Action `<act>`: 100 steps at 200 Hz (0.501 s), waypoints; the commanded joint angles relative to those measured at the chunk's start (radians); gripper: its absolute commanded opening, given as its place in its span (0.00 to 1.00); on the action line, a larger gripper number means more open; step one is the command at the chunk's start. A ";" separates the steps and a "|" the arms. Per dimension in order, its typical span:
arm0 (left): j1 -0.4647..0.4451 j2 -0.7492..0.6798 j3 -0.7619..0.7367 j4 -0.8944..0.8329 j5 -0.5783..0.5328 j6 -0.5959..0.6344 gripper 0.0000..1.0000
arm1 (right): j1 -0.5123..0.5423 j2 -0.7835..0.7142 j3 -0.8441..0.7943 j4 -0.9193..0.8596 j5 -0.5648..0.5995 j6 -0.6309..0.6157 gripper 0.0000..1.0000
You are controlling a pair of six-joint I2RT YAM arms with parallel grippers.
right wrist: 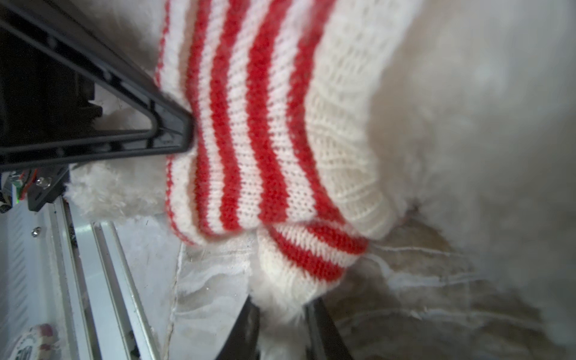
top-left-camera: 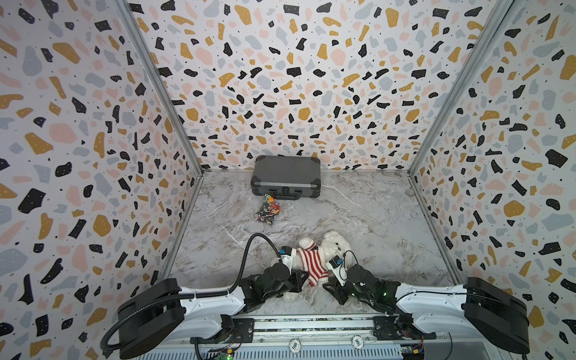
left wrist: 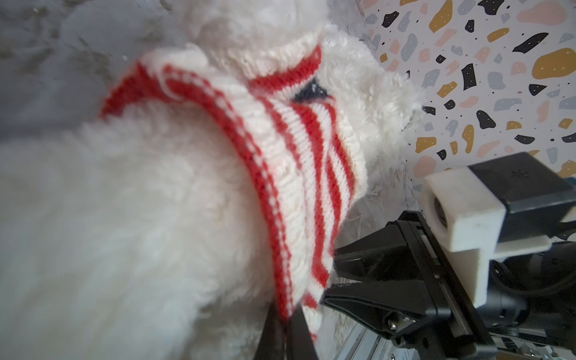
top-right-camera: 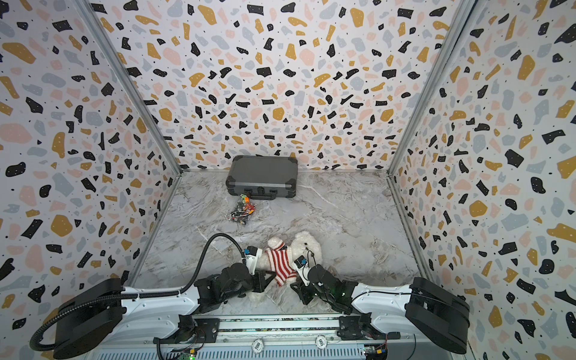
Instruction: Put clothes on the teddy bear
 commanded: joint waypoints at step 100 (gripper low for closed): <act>-0.003 -0.035 0.040 -0.117 -0.007 0.064 0.02 | -0.100 -0.134 -0.001 -0.118 0.146 -0.016 0.00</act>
